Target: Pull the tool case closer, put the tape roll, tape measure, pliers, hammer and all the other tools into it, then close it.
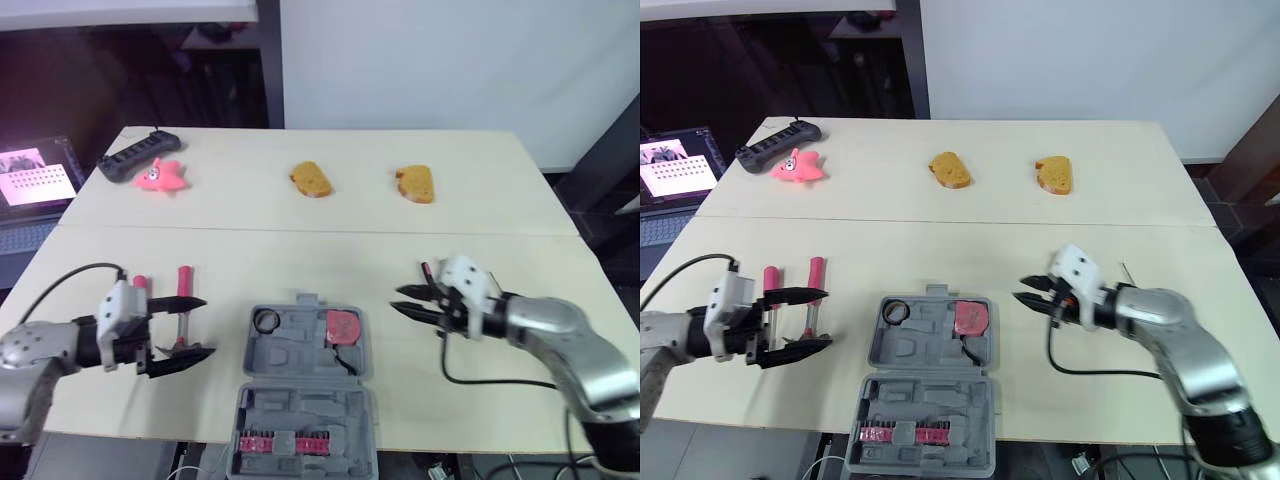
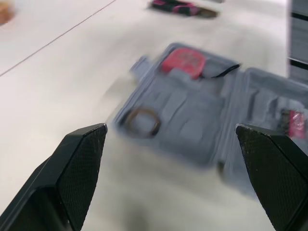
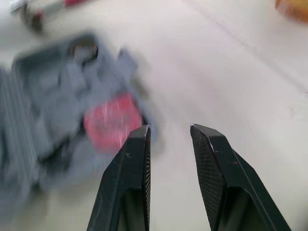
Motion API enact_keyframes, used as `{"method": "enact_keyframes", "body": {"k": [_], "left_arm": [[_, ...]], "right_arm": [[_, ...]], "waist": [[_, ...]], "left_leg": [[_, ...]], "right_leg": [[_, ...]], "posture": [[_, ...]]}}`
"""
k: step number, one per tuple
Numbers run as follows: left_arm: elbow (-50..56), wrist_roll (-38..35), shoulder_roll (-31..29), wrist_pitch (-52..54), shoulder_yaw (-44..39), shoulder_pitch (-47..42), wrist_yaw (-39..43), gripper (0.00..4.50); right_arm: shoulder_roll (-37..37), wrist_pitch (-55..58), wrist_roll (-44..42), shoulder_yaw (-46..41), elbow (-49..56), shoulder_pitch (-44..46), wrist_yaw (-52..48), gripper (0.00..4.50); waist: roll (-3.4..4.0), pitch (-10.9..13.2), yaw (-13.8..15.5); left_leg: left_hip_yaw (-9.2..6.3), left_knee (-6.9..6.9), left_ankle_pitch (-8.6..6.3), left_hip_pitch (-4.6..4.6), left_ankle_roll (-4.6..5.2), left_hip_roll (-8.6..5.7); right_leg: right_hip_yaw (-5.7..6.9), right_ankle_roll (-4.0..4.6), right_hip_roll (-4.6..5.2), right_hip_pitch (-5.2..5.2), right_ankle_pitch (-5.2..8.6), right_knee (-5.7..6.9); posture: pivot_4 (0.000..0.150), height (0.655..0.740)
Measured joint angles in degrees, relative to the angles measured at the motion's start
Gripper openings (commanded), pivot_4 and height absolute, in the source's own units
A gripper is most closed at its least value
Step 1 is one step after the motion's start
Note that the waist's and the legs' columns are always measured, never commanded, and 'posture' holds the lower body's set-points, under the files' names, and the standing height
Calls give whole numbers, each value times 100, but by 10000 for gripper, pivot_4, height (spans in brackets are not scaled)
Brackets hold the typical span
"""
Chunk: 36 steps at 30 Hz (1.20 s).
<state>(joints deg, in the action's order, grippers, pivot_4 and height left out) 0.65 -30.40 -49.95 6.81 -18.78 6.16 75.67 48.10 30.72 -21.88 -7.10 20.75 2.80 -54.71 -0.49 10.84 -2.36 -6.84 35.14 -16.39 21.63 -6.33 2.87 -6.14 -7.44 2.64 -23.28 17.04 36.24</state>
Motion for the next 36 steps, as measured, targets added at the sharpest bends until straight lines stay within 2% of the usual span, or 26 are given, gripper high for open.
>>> {"method": "enact_keyframes", "body": {"k": [1, 5, 6, 12, 16, 22, 29, 34, 36], "left_arm": [[-218, 23, -86, -20, -183, 95, -30, 45000], [-1412, 270, -536, -265, -929, 392, -77, 45000], [-1653, 321, -618, -370, -1040, 429, -87, 45000], [-3371, 580, -978, -1081, -1670, 665, -31, 45000], [-4294, 741, -1138, -1573, -1732, 655, 59, 45000], [-4989, 843, -1244, -1994, -1731, 391, 151, 45000], [-4927, 841, -1134, -2097, -1680, 204, 128, 45000], [-3717, 635, -459, -1785, -1547, 178, -64, 45000], [-2848, 520, -255, -1488, -1410, 345, -106, 45000]], "right_arm": [[167, -115, 1, -270, -156, -251, -123, 22369], [374, -438, 10, -1239, -822, -1175, -422, 43652], [374, -565, 21, -1382, -937, -1348, -474, 44422], [361, -1485, 101, -2151, -1853, -2076, -718, 44422], [301, -2026, 263, -2181, -2431, -2239, -798, 44422], [131, -2282, 307, -2017, -2498, -2303, -788, 44422], [82, -2257, 305, -1848, -2419, -2243, -754, 44422], [-163, -1850, 197, -1757, -1928, -2074, -385, 44422], [-261, -1421, 133, -1766, -1400, -2031, 22, 44422]], "waist": [[-9, 6, 3], [-25, 17, -17], [-25, 17, -22], [-28, 19, -64], [-30, 19, -73], [-29, 18, -73], [-28, 17, -73], [-27, 17, -44], [-27, 17, -36]], "left_leg": [[0, 1, 0, 0, 0, 0], [2, 3, 0, -6, 0, 0], [6, 3, 0, -9, 0, 0], [15, 5, 0, -19, -1, 1], [15, 9, 2, -21, -4, 2], [15, 11, 8, -25, -14, 2], [15, 12, 8, -31, -14, 2], [12, 38, 10, -33, -17, 2], [10, 54, 10, -32, -18, 3]], "right_leg": [[0, 0, 0, 0, 0, 0], [1, 9, -2, 3, 4, 1], [-1, 16, -1, 4, 8, 1], [-7, 23, -1, 10, 11, 1], [-7, 25, -2, 13, 10, 5], [-7, 24, -2, 14, 9, 20], [-7, 7, -2, 14, 1, 38], [-9, 5, -6, 8, 1, 90], [-10, 5, -8, 7, 1, 102]], "posture": [[1500, 7400], [1500, 7400], [1500, 7400], [1500, 7400], [1500, 7400], [1500, 7400], [1500, 7400], [1500, 7400], [1500, 7400]]}}
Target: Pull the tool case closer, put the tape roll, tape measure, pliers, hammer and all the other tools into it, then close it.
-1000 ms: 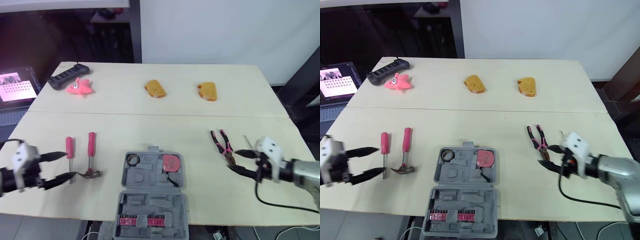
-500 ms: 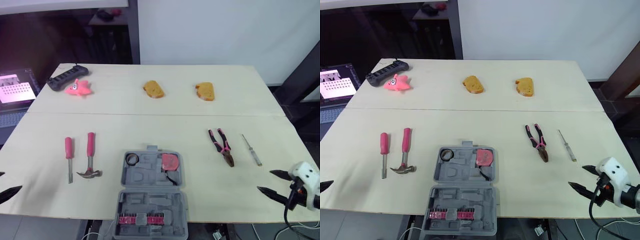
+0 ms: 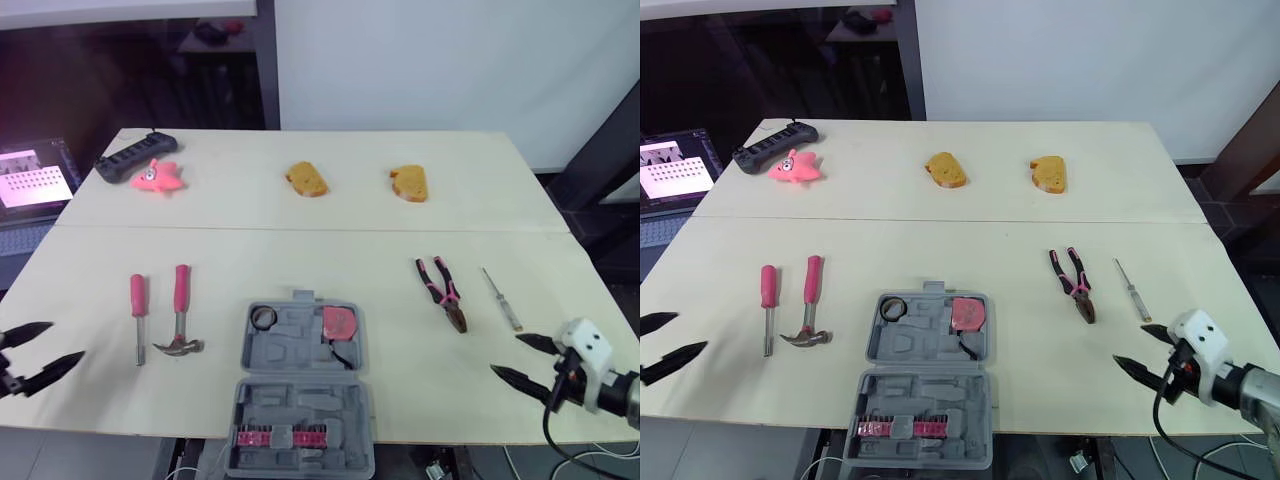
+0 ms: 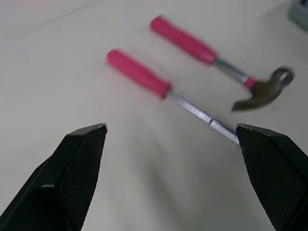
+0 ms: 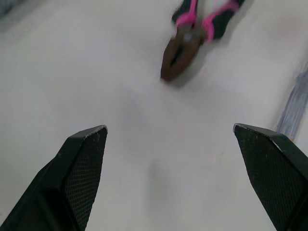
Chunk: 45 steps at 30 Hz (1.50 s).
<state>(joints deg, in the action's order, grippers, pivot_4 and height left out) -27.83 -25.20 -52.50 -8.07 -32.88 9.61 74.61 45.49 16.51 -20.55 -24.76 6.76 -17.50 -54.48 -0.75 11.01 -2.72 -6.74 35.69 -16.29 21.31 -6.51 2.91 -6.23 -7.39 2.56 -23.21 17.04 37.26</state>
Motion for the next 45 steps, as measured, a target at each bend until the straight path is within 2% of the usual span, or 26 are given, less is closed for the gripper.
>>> {"method": "enact_keyframes", "body": {"k": [4, 7, 13, 20, 29, 32, 37, 38, 45], "left_arm": [[1570, -283, 269, 661, 362, 200, -41, 45000], [2375, -314, 418, 938, 822, 211, -33, 45000], [3599, -510, 550, 1346, 1382, 68, -106, 45000], [4246, -624, 575, 1662, 1570, 68, -288, 45000], [4377, -582, 570, 1599, 1638, 324, -219, 45000], [4397, -583, 570, 1599, 1636, 322, -237, 45000], [4474, -583, 570, 1587, 1632, 374, -233, 45000], [4479, -583, 570, 1585, 1632, 385, -230, 45000], [4466, -583, 575, 1582, 1633, 261, -270, 45000]], "right_arm": [[-465, 1014, -37, 110, 936, 249, 1082, 44422], [-843, 1619, 18, 453, 1340, 580, 1794, 44422], [-1640, 2664, 366, 1100, 1442, 1300, 3203, 44422], [-1987, 2868, 580, 1336, 853, 1706, 3730, 44422], [-2193, 2696, 646, 1285, 41, 2307, 3948, 44422], [-2193, 2716, 649, 1256, -13, 2327, 3967, 35899], [-2193, 2768, 632, 1187, 7, 2247, 3959, 11426], [-2193, 2772, 627, 1185, 21, 2233, 3954, 9708], [-2190, 2665, 681, 1296, 92, 2204, 3923, 9859]], "waist": [[-1, -1, 17], [-2, -1, 18], [1, -2, 16], [1, -2, 6], [-3, -6, -15], [-12, -11, -9], [-20, -16, 1], [-19, -16, 2], [-19, -16, 5]], "left_leg": [[-1, 40, 0, 4, -1, -1], [-1, 46, 1, 4, -2, -3], [-2, 39, 1, 8, -1, -2], [-2, 43, 1, 6, -1, -3], [-1, 45, 1, 4, -1, -2], [-2, 46, 1, 3, -1, -2], [-2, 44, 1, 2, -1, -2], [-2, 44, 1, 2, -1, -2], [-2, 44, 1, 2, -1, -2]], "right_leg": [[-3, 16, -1, 13, 7, 4], [-9, 19, 0, 14, 7, 4], [-8, 1, -1, 6, -2, 6], [-8, 3, -2, 7, -2, 6], [-8, 2, -2, 10, -3, 7], [-8, 2, -2, 14, -3, 6], [-8, 2, -2, 14, -3, 6], [-8, 2, -3, 14, -3, 6], [-8, 1, -3, 14, -3, 7]], "posture": [[1500, 7400], [1500, 7400], [1500, 7400], [1500, 7400], [1500, 7400], [1500, 7400], [1500, 7400], [1500, 7400], [1500, 7400]]}}
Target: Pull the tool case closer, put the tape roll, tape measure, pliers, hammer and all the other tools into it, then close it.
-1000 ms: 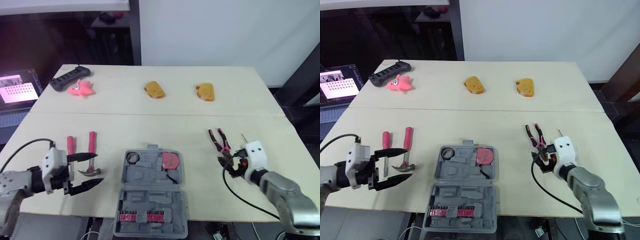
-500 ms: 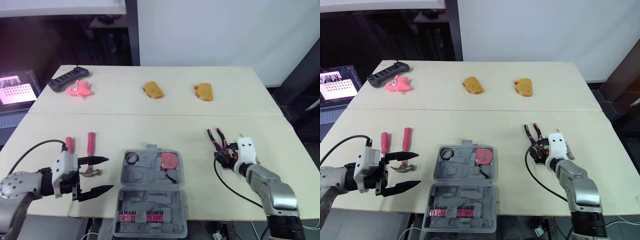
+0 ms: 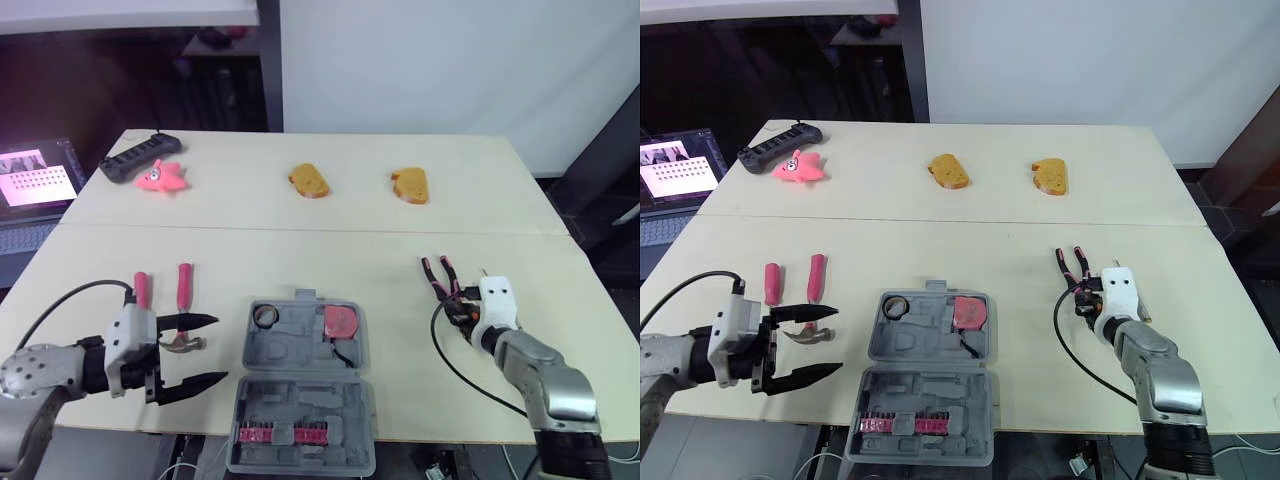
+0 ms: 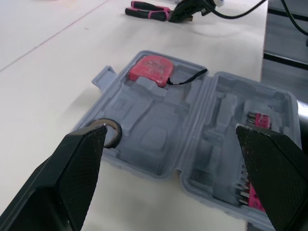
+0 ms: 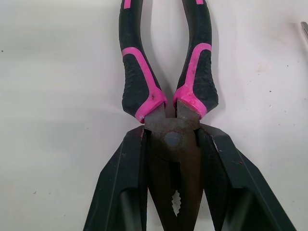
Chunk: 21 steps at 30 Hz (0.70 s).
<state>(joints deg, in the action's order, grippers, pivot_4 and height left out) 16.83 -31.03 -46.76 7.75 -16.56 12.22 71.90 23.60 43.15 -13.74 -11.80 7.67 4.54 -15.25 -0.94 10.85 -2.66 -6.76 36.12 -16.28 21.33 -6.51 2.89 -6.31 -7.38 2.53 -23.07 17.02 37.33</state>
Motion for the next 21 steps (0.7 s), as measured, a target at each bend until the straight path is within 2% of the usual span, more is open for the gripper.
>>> {"method": "enact_keyframes", "body": {"k": [4, 7, 9, 12, 15, 18, 21], "left_arm": [[-128, -21, 81, 38, -6, -240, -180, 45000], [-342, -21, 80, 66, -82, -377, -277, 45000], [-621, 41, 65, 1, -122, -539, -323, 45000], [-1082, 214, -48, -195, -247, -735, -342, 45000], [-1291, 249, -58, -299, -319, -765, -327, 45000], [-1448, 280, -67, -323, -349, -701, -248, 45000], [-1471, 274, -172, -319, -333, -654, -38, 45000]], "right_arm": [[60, -63, 103, 342, 374, -124, -148, 9859], [415, 286, -22, 706, 1224, 2, -502, 9859], [862, 799, -350, 898, 1947, 487, -873, 9859], [1481, 1589, -1035, 1313, 3020, 1789, -1596, 9859], [1868, 2195, -1475, 2320, 3404, 2940, -2256, 9859], [1816, 2749, -1603, 3382, 3267, 3605, -2558, 9859], [1020, 3397, -1578, 4151, 2449, 4476, -2457, 9859]], "waist": [[15, 9, -44], [47, 28, -103], [63, 37, -142], [61, 36, -147], [56, 34, -120], [47, 34, -95], [44, 35, -154]], "left_leg": [[0, 0, 0, 4, 0, 1], [0, 0, 0, 9, 0, -1], [-1, 1, 1, 8, 1, 0], [-13, -8, 1, 6, 2, 5], [-20, -9, 0, 15, 2, 3], [-17, -2, 0, 35, 2, -4], [-16, 0, 1, 28, 2, -1]], "right_leg": [[0, -3, -1, -7, -1, 3], [-1, -4, 1, -14, -2, 7], [-1, -5, 0, -17, -2, 14], [6, -3, -11, -21, -1, 18], [16, -2, -4, -20, 0, 13], [23, -4, 11, -27, -1, 2], [23, -1, 5, -33, -3, 15]], "posture": [[1500, 7400], [1500, 7400], [1500, 7400], [1500, 7400], [1500, 7400], [1500, 7400], [1500, 7400]]}}
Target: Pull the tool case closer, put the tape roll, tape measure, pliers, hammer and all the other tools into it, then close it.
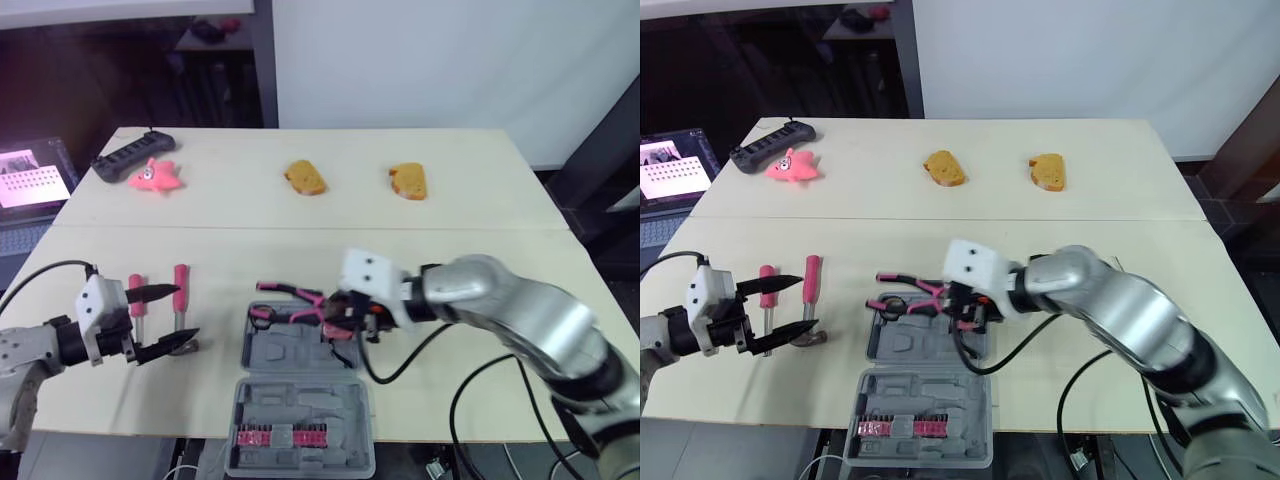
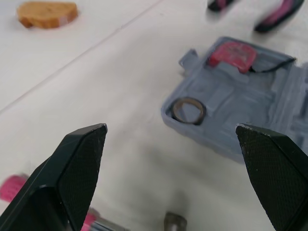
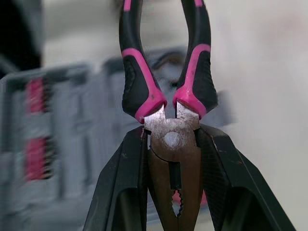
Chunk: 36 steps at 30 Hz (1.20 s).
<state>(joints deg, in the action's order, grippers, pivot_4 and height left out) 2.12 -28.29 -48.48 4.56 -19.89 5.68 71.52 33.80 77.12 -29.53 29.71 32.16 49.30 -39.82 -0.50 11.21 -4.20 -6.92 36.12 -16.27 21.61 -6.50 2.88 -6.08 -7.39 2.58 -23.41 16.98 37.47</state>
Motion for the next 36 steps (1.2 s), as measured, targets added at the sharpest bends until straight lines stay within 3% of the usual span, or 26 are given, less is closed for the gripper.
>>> {"method": "enact_keyframes", "body": {"k": [4, 14, 36], "left_arm": [[17, -96, -127, -12, -25, 115, 356, 45000], [-609, -94, -208, -591, -155, 196, 1050, 45000], [-143, -101, -224, -367, -54, 50, 955, 45000]], "right_arm": [[-432, 374, 150, 936, -493, 829, 112, 9859], [-576, 927, 65, 1689, -784, 1226, 82, 9859], [-1295, 421, 466, 2274, -1917, 1104, 384, 9859]], "waist": [[3, 2, 17], [2, 1, -2], [1, 0, -83]], "left_leg": [[-1, -3, 1, -2, -1, 1], [1, 0, 1, -2, -2, 2], [1, -1, 2, -8, -2, 3]], "right_leg": [[0, 3, -2, -14, 3, 33], [5, 3, -2, -25, 3, 46], [5, 3, -3, -28, 3, 59]], "posture": [[1500, 7400], [1500, 7400], [1500, 7400]]}}
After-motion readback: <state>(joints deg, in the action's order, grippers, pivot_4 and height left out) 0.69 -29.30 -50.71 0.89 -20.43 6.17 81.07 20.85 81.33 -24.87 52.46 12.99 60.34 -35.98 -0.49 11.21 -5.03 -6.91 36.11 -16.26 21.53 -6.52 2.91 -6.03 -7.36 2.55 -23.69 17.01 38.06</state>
